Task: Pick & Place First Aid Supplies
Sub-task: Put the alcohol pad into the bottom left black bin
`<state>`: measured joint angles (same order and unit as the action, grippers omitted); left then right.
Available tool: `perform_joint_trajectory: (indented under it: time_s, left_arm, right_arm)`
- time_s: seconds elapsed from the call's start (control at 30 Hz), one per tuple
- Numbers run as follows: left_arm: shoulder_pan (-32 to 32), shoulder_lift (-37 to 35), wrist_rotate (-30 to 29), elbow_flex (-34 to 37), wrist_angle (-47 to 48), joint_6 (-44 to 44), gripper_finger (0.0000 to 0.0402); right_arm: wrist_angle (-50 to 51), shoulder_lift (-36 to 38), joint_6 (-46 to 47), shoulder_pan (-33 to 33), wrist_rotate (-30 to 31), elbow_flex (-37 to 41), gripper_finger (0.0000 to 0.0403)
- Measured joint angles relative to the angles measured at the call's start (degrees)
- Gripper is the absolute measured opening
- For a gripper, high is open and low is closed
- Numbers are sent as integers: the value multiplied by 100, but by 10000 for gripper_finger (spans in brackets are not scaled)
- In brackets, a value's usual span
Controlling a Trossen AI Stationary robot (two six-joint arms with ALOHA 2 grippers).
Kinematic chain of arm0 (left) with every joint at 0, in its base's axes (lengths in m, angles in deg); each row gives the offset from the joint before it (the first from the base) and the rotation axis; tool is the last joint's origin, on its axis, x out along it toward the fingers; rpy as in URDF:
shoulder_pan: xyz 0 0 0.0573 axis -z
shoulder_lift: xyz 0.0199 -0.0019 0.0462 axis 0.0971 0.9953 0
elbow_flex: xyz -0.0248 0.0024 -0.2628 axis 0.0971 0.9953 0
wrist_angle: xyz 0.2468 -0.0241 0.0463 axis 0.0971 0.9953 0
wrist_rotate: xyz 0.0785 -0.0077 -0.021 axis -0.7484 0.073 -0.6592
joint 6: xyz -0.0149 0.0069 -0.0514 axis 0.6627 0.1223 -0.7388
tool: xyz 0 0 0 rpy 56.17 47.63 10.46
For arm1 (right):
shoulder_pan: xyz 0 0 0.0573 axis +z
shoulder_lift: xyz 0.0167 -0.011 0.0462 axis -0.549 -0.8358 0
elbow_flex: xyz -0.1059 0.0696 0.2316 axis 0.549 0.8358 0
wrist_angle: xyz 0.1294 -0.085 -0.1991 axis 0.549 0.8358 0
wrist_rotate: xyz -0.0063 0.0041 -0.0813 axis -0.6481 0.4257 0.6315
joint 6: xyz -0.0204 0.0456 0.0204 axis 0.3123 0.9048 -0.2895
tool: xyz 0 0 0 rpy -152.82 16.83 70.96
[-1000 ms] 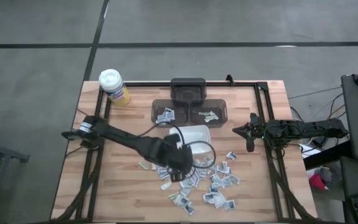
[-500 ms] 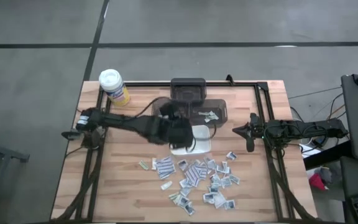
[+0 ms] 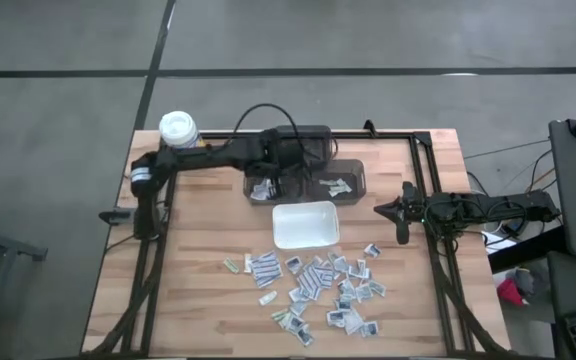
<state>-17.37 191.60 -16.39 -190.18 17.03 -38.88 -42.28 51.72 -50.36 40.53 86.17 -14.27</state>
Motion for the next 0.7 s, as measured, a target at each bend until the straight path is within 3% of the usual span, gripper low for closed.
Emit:
perform_joint_trajectory:
  time_s: [0.2, 0.3, 0.57, 0.7]
  left_arm:
    - [-524, -1, 1266, 427, -353, 135, 0]
    - [-681, 1, 1470, 636, -403, -214, 0]
    - [-830, 2, 1566, 1029, -435, -2805, 0]
    - [-825, 0, 1556, 1094, -525, -3694, 0]
  right_arm:
    - [0, 0, 0, 0, 0, -1, 8]
    - [0, 0, 0, 0, 0, 1, 8]
    - [0, 0, -2, 0, 0, 1, 8]
    - [0, 0, 0, 0, 2, 1, 8]
